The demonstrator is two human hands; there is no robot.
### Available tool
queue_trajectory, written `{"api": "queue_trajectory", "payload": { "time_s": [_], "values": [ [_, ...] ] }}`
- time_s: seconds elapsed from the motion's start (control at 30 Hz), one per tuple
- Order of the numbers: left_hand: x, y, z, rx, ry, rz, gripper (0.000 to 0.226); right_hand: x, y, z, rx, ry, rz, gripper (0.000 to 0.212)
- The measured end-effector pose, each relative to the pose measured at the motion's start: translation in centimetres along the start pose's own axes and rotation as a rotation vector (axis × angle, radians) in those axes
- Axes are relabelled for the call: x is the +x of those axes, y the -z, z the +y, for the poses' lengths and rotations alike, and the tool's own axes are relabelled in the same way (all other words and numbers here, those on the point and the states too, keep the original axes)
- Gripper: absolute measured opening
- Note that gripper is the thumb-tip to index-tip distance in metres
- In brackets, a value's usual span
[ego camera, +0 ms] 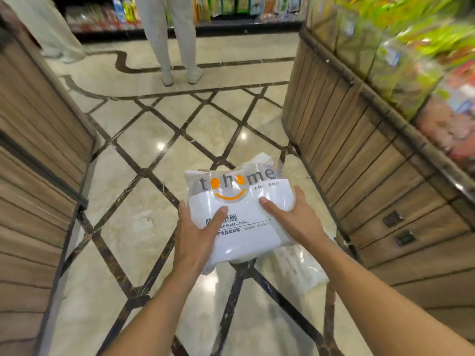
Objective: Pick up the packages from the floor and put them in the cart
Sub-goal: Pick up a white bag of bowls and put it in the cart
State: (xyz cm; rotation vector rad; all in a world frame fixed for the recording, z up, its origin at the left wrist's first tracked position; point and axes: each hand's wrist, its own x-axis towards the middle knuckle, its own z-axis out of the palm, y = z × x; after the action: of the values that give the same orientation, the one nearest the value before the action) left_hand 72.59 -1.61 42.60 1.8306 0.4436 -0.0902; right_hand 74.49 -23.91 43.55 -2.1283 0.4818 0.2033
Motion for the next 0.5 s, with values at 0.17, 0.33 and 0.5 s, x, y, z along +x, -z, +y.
{"api": "queue_trajectory", "payload": {
  "time_s": [0.17, 0.33, 0.5],
  "values": [
    [-5.4, 3.8, 19.8, 0.04, -0.16, -0.098, 0.061, -6.8, 14.5, -12.4, 0.089, 0.06, 0.075, 0.085],
    [-10.7, 5.5, 33.8, 0.017, -0.308, -0.188, 0.061, -13.8, 25.8, -20.5, 0.094, 0.053, 0.186, 0.1],
    [-17.8, 4.9, 42.2, 0.02, -0.443, -0.372, 0.045, -23.3, 34.4, -23.1, 0.113, 0.038, 0.407, 0.109]
  ]
}}
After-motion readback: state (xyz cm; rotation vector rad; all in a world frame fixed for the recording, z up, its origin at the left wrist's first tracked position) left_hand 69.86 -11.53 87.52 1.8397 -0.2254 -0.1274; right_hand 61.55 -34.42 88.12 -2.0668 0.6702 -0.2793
